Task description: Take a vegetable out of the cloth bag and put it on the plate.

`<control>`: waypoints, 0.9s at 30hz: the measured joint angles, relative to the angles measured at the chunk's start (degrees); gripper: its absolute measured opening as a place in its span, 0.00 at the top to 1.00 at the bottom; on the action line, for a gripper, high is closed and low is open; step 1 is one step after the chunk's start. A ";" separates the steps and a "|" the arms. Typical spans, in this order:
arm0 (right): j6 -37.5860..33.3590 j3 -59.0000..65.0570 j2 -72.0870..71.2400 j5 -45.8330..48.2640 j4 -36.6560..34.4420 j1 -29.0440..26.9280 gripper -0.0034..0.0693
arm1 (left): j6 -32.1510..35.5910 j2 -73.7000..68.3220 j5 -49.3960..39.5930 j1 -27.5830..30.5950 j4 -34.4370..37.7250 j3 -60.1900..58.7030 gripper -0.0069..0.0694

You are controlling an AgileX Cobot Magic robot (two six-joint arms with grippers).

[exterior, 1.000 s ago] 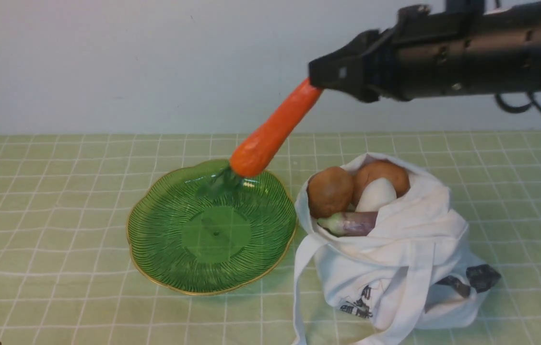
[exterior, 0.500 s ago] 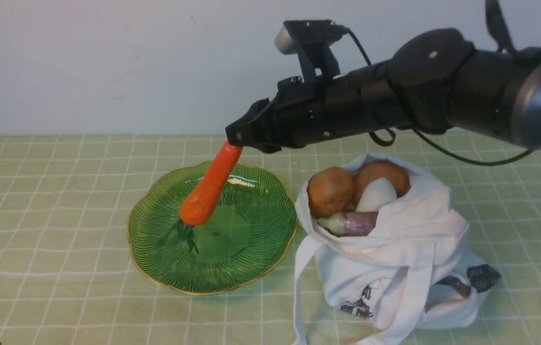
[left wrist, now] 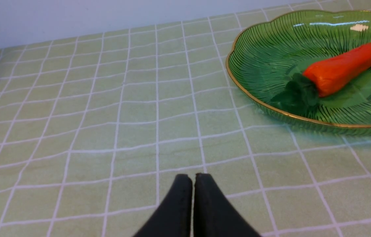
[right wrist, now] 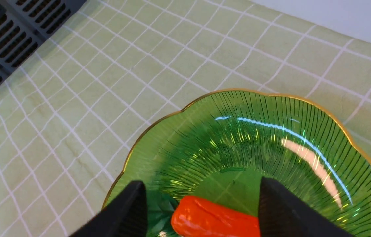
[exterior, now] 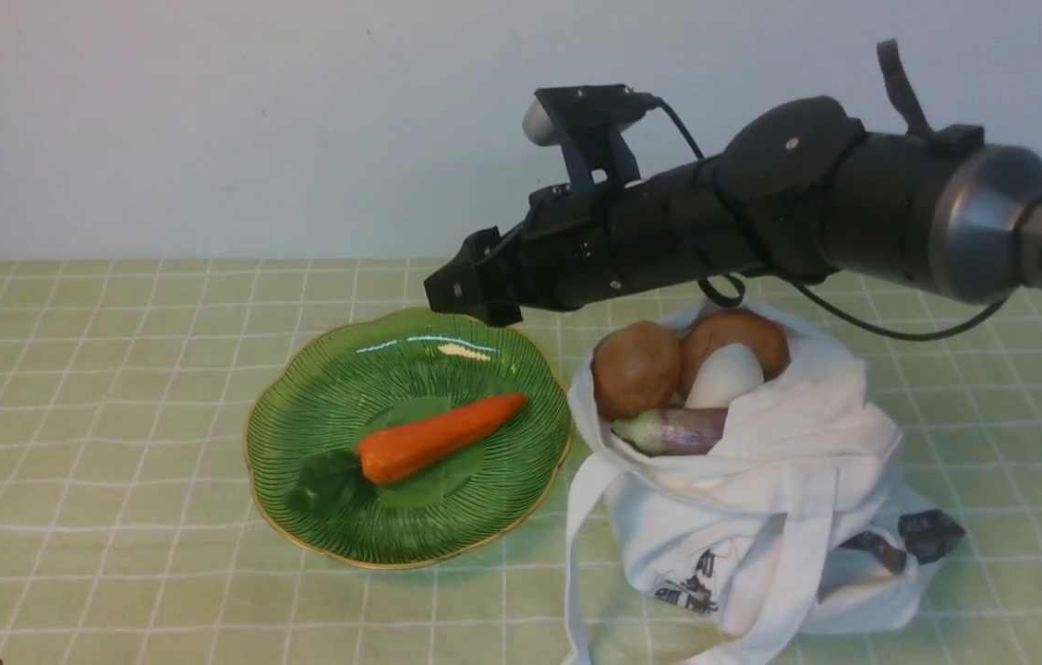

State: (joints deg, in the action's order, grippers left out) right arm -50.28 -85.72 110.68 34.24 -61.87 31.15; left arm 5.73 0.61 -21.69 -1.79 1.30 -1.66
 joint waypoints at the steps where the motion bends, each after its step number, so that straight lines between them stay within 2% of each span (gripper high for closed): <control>1: 0.00 -0.06 0.00 0.00 0.00 0.00 0.36 | 0.00 0.00 0.00 0.00 0.00 0.00 0.92; 6: 0.07 -0.06 -3.23 0.08 3.29 -0.19 0.36 | 0.00 0.00 0.00 0.00 0.00 0.00 0.92; 11: 4.06 -0.06 -13.06 0.66 9.82 -3.21 0.48 | 0.00 0.00 0.00 0.00 0.00 0.00 0.92; 12: 4.06 -0.06 -13.06 0.66 10.14 -3.44 0.48 | 0.00 0.00 0.00 0.00 0.00 0.00 0.92; 14: 8.07 -0.06 -19.45 1.22 14.98 -6.66 0.60 | 0.00 0.00 0.00 0.00 0.00 0.00 0.92; 15: 8.65 -0.06 -20.48 1.25 15.43 -6.92 0.62 | 0.00 0.00 0.00 0.00 0.00 0.00 0.92; 17: 12.50 -0.06 -26.56 2.07 21.82 -10.61 0.75 | 0.00 0.00 0.00 0.00 0.00 0.00 0.92; 18: 12.88 -0.06 -27.05 2.17 22.35 -10.92 0.75 | 0.00 0.00 0.00 0.00 0.00 0.00 0.92; 19: 16.19 -0.06 -30.96 3.08 26.74 -13.42 0.84 | 0.00 0.00 0.00 0.00 0.00 0.00 0.92; 21: 20.90 -0.06 -35.12 4.55 31.67 -16.34 0.92 | 0.00 0.00 0.00 0.00 0.00 0.00 0.92; 27: 36.65 -0.06 -47.26 12.23 47.34 -23.61 0.97 | 0.00 0.00 0.00 0.00 0.00 0.00 0.92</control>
State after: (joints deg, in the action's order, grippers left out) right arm -13.63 -85.78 63.42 46.47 -14.53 7.54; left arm 5.73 0.61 -21.69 -1.79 1.30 -1.66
